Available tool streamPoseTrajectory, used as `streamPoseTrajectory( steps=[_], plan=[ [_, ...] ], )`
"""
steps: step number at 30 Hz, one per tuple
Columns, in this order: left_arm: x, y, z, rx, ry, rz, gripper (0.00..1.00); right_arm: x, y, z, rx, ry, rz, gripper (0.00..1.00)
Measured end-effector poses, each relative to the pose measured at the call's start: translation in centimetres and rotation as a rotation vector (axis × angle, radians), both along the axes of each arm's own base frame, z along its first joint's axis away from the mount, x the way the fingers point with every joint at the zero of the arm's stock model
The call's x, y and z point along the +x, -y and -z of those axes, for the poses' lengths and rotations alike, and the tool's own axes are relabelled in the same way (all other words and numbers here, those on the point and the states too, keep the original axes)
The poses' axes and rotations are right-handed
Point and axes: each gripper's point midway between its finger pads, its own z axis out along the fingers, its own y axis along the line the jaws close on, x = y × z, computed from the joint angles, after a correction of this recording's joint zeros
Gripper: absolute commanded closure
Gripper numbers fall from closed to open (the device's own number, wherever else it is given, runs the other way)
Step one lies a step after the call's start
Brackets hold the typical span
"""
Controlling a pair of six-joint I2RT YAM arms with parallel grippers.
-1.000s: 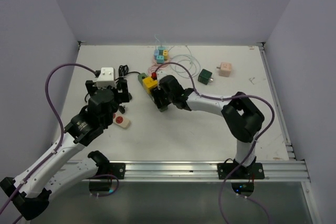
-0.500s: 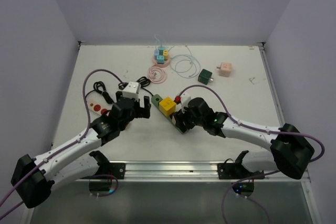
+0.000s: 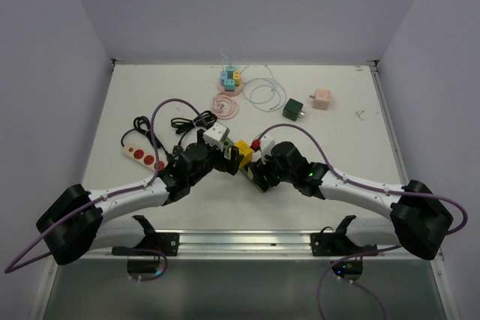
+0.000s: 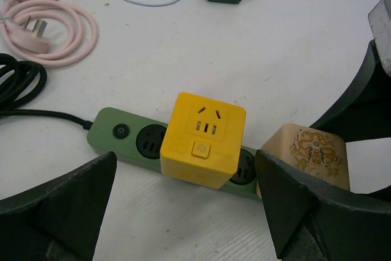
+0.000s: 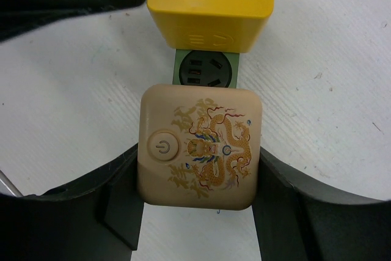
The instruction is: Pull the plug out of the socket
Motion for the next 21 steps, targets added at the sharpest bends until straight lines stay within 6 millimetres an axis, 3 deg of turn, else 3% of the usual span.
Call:
streamPoseTrajectory(
  steps=[6, 12, 18, 21],
  plan=[
    [0.0, 1.8, 3.1, 0.057, -0.030, 0.089, 0.01, -0.2, 0.2, 0.1, 0.000, 0.007, -0.010, 0.75],
    [0.2, 3.2, 4.1, 0.050, -0.028, 0.148, 0.02, -0.7, 0.4, 0.1, 0.008, 0.015, -0.023, 0.76],
    [0.4, 4.2, 5.6, 0.040, -0.055, 0.195, 0.07, -0.7, 0.4, 0.2, 0.013, 0.020, -0.025, 0.78],
    [0.3, 4.4, 6.0, 0.032, -0.065, 0.206, 0.15, -0.7, 0.4, 0.3, 0.017, 0.024, -0.025, 0.79]
  ],
)
